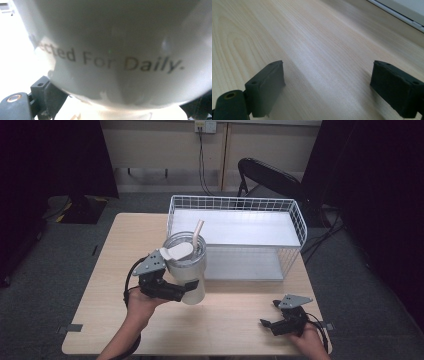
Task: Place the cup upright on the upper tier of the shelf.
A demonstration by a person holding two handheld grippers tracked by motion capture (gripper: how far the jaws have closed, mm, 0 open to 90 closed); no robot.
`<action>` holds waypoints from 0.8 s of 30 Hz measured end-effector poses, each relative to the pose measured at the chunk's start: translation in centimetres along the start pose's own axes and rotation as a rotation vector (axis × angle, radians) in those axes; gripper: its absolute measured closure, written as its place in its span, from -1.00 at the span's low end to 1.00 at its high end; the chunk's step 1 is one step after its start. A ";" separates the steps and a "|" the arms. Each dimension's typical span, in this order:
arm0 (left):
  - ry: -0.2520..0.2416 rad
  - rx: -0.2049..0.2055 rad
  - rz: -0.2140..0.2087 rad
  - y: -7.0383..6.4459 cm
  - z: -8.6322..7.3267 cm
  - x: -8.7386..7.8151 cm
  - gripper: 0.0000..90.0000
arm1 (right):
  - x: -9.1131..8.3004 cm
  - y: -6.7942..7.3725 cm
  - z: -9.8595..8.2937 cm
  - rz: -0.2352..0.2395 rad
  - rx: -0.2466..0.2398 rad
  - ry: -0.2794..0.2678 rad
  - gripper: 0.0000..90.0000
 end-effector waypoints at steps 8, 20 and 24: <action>0.013 -0.005 -0.015 -0.3 1.2 0.4 -0.79 | 0.0 0.0 0.0 0.000 0.000 0.000 -0.75; 0.017 0.016 -0.018 -0.6 3.8 0.6 -0.79 | 0.0 0.0 0.0 0.000 0.000 0.000 -0.75; 0.019 0.015 -0.015 -0.6 4.8 0.6 -0.79 | 0.0 0.0 0.0 0.000 0.000 0.000 -0.75</action>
Point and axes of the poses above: each handheld gripper's, and its own axes: x roughly forward along the jaws, z roughly out of its top, y roughly to its left, the point moved 3 cm from there along x, roughly forward along the jaws, and after that the axes turned 9 degrees about -x, right-handed, at the moved point
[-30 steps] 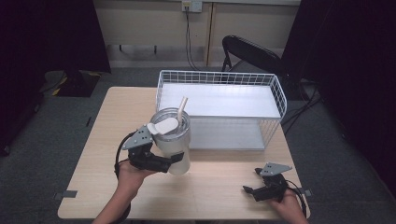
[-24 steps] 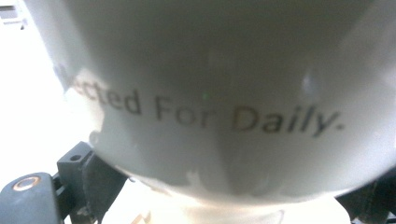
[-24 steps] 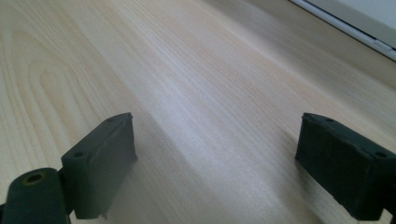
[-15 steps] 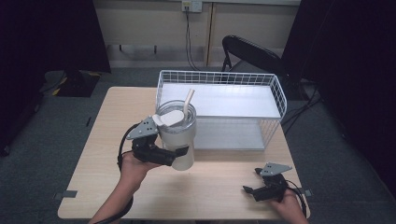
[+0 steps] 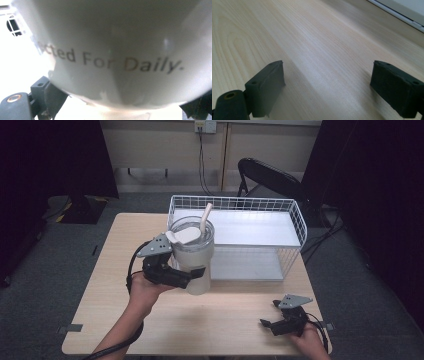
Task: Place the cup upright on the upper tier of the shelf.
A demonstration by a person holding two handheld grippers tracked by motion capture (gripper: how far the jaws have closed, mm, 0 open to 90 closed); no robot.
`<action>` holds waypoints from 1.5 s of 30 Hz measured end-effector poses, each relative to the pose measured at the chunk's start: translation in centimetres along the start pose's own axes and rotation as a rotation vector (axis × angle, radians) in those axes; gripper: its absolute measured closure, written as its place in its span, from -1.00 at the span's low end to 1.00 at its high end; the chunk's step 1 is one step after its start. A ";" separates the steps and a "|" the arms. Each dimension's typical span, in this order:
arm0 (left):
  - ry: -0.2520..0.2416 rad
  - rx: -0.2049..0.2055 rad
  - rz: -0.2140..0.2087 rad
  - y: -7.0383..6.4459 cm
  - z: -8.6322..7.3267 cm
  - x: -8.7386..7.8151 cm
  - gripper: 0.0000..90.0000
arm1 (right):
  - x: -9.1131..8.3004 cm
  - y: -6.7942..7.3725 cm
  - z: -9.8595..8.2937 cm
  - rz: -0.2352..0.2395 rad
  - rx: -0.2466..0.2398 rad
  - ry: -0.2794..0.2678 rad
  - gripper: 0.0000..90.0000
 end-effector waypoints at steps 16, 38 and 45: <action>0.004 -0.012 -0.014 -0.3 3.4 0.3 -0.79 | 0.0 0.0 0.0 0.000 0.000 0.000 -0.75; 0.005 0.013 -0.054 -1.8 7.0 2.3 -0.79 | 0.0 0.0 0.0 -0.001 0.000 -0.001 -0.75; 0.010 0.010 -0.067 -2.1 8.6 2.8 -0.79 | 0.0 0.0 0.0 -0.001 0.000 -0.001 -0.75</action>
Point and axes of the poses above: each handheld gripper's, and its own axes: x roughly forward along the jaws, z roughly out of its top, y roughly to its left, the point moved 3 cm from there along x, roughly forward along the jaws, and after that the axes turned 9 degrees about -x, right-handed, at the moved point
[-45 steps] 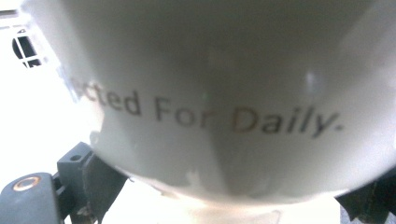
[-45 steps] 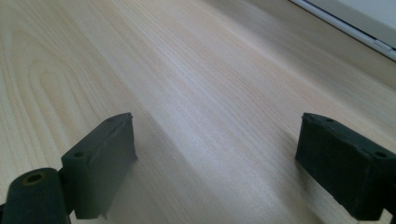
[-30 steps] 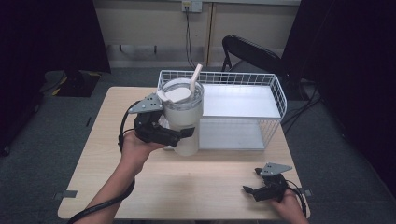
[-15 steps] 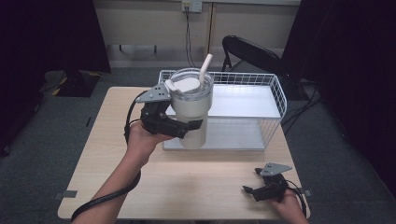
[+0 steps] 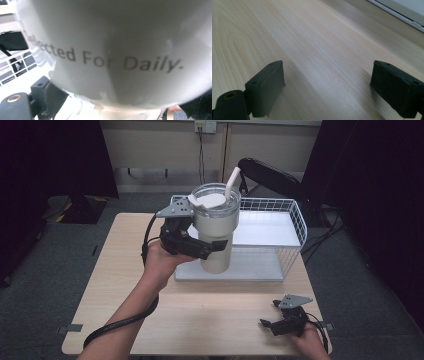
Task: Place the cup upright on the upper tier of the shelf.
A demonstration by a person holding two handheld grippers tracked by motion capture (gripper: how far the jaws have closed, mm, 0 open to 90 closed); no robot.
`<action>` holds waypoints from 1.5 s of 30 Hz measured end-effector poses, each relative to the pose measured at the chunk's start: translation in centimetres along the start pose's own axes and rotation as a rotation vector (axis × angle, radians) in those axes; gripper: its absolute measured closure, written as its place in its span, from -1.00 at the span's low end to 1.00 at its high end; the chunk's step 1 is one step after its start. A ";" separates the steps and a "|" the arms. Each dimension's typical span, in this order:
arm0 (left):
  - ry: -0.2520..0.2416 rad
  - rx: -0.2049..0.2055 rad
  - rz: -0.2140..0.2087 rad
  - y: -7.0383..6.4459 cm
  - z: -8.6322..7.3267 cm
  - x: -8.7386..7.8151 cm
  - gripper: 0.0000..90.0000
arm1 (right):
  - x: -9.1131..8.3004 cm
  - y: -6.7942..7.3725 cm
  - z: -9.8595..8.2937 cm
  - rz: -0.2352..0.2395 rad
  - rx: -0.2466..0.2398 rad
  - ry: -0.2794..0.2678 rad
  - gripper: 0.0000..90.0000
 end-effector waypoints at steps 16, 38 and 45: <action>-0.010 0.024 0.009 0.2 3.0 0.9 -0.79 | 0.0 0.0 0.0 0.000 0.000 0.000 -0.75; -0.007 0.014 0.069 2.0 4.8 3.0 -0.79 | 0.0 0.0 0.0 0.001 0.000 0.000 -0.75; -0.016 0.005 0.096 2.8 5.1 3.5 -0.79 | 0.0 0.0 0.0 0.001 0.001 0.000 -0.75</action>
Point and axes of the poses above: each handheld gripper's, and its own axes: x roughly forward along the jaws, z roughly out of its top, y roughly to its left, the point moved 3 cm from there along x, roughly forward along the jaws, and after that the axes turned 9 degrees about -x, right-handed, at the moved point
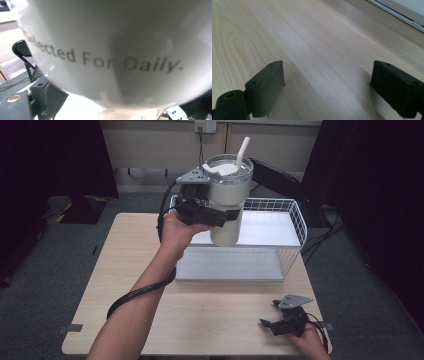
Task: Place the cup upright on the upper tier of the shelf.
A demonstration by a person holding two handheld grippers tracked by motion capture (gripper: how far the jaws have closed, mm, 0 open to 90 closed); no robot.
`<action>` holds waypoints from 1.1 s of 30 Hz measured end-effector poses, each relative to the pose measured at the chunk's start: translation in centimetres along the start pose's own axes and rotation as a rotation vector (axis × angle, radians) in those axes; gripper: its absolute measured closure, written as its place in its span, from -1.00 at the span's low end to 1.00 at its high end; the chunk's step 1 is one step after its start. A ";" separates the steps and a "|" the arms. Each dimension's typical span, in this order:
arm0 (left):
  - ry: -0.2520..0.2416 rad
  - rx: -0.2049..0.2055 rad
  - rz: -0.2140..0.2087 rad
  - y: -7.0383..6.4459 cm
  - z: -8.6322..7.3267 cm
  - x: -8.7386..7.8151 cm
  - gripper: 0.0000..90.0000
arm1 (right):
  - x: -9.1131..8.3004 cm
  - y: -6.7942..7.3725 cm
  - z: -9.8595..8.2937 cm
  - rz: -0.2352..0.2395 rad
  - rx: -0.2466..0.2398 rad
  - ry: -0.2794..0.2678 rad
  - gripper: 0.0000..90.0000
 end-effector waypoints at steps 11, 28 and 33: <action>-0.009 -0.007 0.046 1.7 0.4 1.3 -0.79 | 0.0 0.0 0.0 0.000 0.000 0.000 -0.75; -0.017 -0.019 0.103 3.4 -0.3 3.2 -0.79 | 0.0 0.0 0.0 0.000 -0.001 0.000 -0.75; -0.007 -0.011 0.110 3.6 -0.4 3.8 -0.79 | 0.0 0.0 0.0 0.000 0.000 0.000 -0.75</action>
Point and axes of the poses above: each handheld gripper's, and its own axes: x roughly forward along the jaws, z roughly out of its top, y roughly to its left, the point moved 3 cm from there along x, roughly forward along the jaws, and after that the axes turned 9 degrees about -x, right-handed, at the moved point
